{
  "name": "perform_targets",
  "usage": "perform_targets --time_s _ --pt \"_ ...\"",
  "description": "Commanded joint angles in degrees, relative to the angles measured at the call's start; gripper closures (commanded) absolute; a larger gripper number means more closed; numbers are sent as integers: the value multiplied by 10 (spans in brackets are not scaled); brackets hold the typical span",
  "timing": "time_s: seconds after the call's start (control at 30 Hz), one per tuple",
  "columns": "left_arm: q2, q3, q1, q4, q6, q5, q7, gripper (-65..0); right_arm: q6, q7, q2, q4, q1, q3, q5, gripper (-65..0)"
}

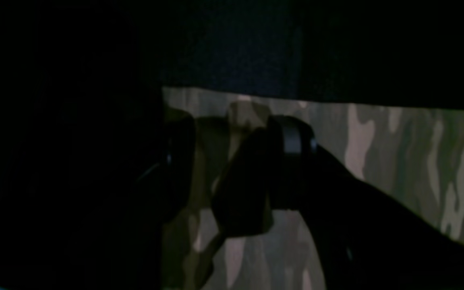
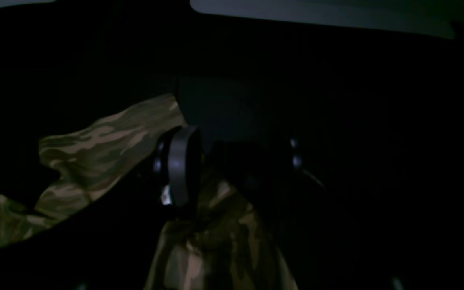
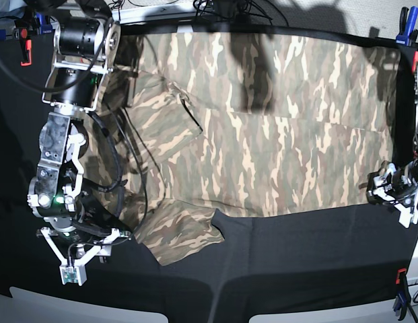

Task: Layout the t-shirt on the table in an organized manner, then fold the t-shirt properly
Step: 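Grasp the hem corner with the right gripper, side edge with left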

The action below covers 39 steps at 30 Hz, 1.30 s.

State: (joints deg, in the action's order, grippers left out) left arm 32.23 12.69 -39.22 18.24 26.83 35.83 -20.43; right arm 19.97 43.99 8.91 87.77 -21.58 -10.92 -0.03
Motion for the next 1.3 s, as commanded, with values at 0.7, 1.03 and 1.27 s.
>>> perform_targets --time_s 0.7,1.03,1.27 --pt "14 -3 -19 5 0 -13 43 0 36 -15 4 9 -17 0 2 -269" --pt "37 -3 -30 5 -80 -17 -16 -134 36 -2 4 9 -17 0 5 -269" --pt "35 -3 -36 5 -25 67 -52 -134 36 18 4 9 -17 0 7 -269"
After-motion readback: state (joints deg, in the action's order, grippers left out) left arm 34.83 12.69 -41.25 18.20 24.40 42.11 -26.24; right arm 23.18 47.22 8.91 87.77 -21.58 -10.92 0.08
